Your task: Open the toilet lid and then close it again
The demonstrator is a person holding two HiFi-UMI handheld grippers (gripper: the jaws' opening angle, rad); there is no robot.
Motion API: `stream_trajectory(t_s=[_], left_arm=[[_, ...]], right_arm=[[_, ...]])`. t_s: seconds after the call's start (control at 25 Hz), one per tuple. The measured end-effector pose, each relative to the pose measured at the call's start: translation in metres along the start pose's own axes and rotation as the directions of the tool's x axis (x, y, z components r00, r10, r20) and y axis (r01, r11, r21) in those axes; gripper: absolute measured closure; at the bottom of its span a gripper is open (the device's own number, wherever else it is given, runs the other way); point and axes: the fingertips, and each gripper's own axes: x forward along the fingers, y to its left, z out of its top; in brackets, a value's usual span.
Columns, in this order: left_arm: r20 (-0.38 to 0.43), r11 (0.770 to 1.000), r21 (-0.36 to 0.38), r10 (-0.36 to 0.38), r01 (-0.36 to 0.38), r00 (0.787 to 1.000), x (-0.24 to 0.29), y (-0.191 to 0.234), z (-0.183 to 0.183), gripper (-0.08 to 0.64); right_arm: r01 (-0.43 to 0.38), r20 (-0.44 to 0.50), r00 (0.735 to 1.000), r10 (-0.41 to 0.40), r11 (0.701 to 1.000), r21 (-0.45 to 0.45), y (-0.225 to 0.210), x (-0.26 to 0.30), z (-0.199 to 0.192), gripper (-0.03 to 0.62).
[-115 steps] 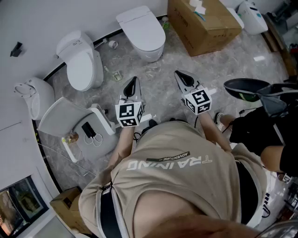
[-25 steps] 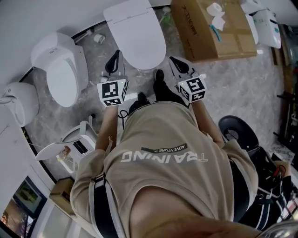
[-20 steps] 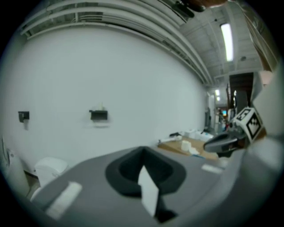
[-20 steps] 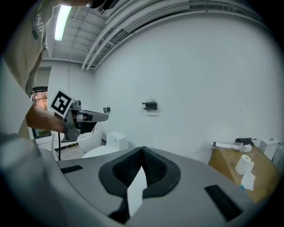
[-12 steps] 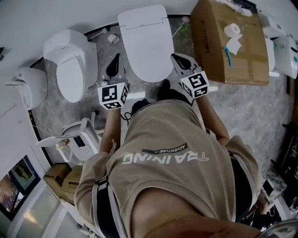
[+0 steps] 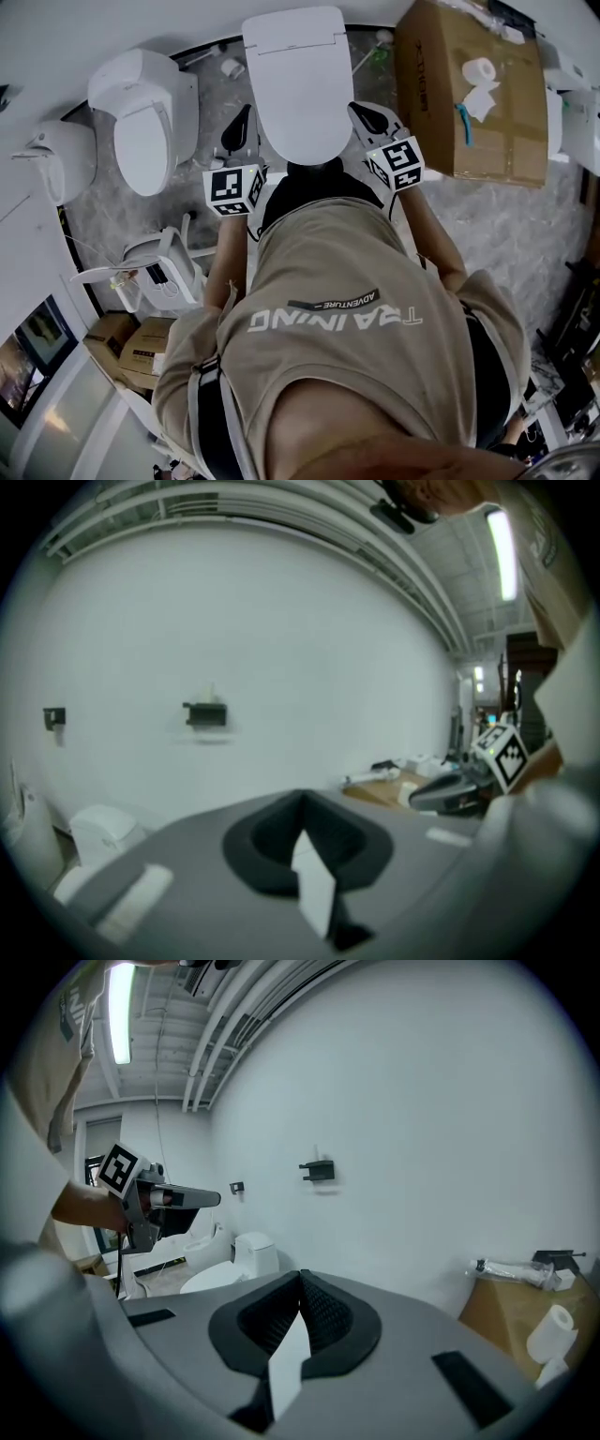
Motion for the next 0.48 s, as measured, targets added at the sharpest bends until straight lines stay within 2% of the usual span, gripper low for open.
stream_trajectory(t_s=[0.28,0.48], left_arm=[[-0.058,0.996,0.035,-0.076,0.078,0.995,0.001,0.007,-0.034,0.555],[-0.121,0.994,0.016,-0.110,0.112,0.987,0.006,0.010,-0.077,0.555]], right_arm=[[0.034,-0.023,0.999,-0.033,0.999,0.027,0.019,0.005,-0.008,0.578],[0.048,-0.133,0.990,-0.039,0.996,0.071,0.029,0.007,-0.061,0.578]])
